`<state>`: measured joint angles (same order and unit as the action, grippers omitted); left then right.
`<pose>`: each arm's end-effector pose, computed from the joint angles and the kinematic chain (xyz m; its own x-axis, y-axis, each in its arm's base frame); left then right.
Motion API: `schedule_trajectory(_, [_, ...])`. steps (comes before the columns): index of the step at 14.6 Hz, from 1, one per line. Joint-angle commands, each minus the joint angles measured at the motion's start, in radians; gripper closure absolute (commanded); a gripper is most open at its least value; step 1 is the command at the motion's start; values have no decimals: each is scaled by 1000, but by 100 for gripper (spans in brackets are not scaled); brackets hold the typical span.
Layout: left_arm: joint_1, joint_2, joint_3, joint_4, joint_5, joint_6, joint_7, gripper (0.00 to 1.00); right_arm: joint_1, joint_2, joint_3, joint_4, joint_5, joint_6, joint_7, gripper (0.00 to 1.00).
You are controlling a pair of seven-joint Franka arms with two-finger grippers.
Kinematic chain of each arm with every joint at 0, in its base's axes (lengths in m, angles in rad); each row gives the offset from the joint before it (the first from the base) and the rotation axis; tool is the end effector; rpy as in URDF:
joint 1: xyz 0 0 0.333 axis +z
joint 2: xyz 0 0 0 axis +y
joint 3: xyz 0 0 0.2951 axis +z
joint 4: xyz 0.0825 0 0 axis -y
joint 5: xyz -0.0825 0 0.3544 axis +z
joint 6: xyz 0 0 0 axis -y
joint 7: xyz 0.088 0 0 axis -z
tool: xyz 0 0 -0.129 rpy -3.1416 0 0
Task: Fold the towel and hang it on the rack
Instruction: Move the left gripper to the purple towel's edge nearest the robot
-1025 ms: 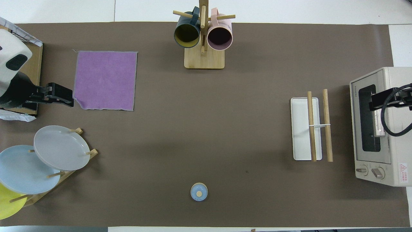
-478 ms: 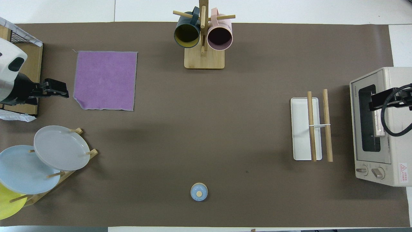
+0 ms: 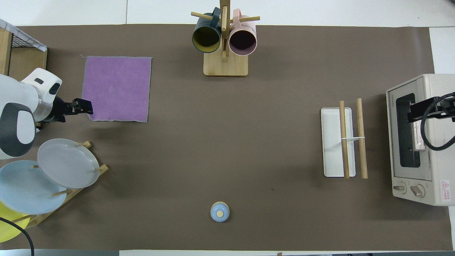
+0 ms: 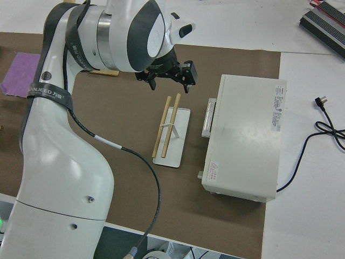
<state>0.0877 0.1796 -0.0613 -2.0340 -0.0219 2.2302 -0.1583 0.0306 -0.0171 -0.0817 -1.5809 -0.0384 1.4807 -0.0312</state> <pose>0.5570 0.0142 0.3349 0.9801 0.1979 0.0120 0.1975 -0.9798 0.0308 0.5073 -0.0315 0.5786 0.9962 -0.0231 -0.0841 -0.0202 -0.9992 0.0344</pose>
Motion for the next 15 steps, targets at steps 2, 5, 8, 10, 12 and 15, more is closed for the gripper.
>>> schedule_trajectory(2, [18, 52, -6, -8, 3, 51, -3, 0, -15, -23, 8, -28, -1, 10, -13, 0])
schedule_trajectory(5, [20, 89, -6, -3, -13, 81, -18, 1, -15, -23, 8, -28, 0, 12, -13, 0])
schedule_trajectory(8, [44, 107, -6, 9, -38, 98, -17, 6, -15, -23, 8, -28, -1, 12, -13, 0])
schedule_trajectory(10, [46, 113, -6, 17, -39, 100, -17, 21, -15, -23, 8, -28, -1, 12, -13, 0])
schedule_trajectory(12, [44, 118, -6, 17, -39, 98, -18, 42, -15, -23, 8, -28, 0, 12, -13, 0])
schedule_trajectory(15, [41, 119, -6, 17, -39, 95, -20, 55, -15, -23, 8, -28, -1, 12, -13, 0])
